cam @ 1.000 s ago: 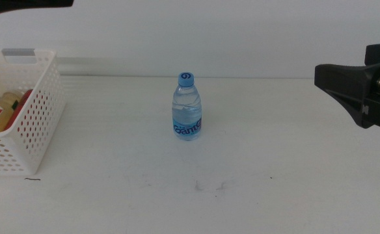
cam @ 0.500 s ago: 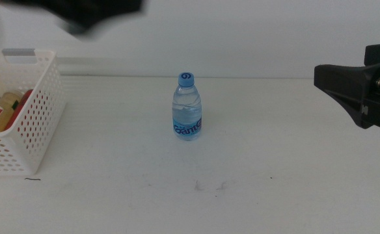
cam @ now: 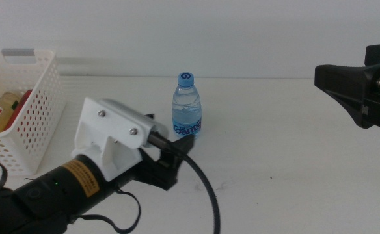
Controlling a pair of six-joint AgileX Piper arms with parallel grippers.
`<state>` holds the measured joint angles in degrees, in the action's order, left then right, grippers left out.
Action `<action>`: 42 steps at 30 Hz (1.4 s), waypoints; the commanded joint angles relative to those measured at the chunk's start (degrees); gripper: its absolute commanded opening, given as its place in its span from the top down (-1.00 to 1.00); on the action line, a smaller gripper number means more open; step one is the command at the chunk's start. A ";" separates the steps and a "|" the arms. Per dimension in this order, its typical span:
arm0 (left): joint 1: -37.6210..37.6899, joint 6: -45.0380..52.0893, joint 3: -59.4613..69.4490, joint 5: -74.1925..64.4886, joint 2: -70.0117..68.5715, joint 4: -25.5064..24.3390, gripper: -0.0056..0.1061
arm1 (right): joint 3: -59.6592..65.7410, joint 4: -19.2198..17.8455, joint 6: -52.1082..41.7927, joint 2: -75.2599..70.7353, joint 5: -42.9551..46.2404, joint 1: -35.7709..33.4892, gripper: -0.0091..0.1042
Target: Use arms to grab the bottles and put them into the dustbin to the left of the table.
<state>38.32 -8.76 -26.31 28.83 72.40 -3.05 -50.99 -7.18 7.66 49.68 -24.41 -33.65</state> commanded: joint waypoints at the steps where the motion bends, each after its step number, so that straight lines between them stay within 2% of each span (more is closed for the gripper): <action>1: -2.68 0.80 1.72 5.73 1.59 2.06 -0.78 | 0.09 -0.17 -0.02 -0.20 0.35 -0.13 -0.61; 7: -7.47 0.64 0.92 12.79 6.29 -0.50 -0.78 | 0.09 -0.17 0.09 -0.20 0.35 -0.13 -0.61; 14: -7.47 -1.77 -3.22 15.64 15.41 0.57 -0.78 | 0.09 -0.17 0.09 -0.20 0.35 -0.13 -0.61; 20: -7.47 0.53 -11.99 22.98 30.66 6.29 -0.78 | 0.09 -0.17 0.09 -0.20 0.35 -0.13 -0.61; 28: -7.59 2.06 -23.19 25.43 45.08 8.55 -0.78 | 0.09 -0.17 0.08 -0.20 0.35 -0.13 -0.60; 31: -7.59 4.26 -26.50 25.43 48.95 8.55 -0.78 | 0.09 -0.17 0.08 -0.20 0.35 -0.13 -0.60; 42: -7.59 6.79 -36.34 26.16 58.25 13.98 -0.75 | 0.09 -0.17 0.08 -0.20 0.35 -0.13 -0.60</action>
<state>30.86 -2.45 -61.58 54.16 130.15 8.66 -50.99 -7.18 7.90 49.68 -24.41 -33.65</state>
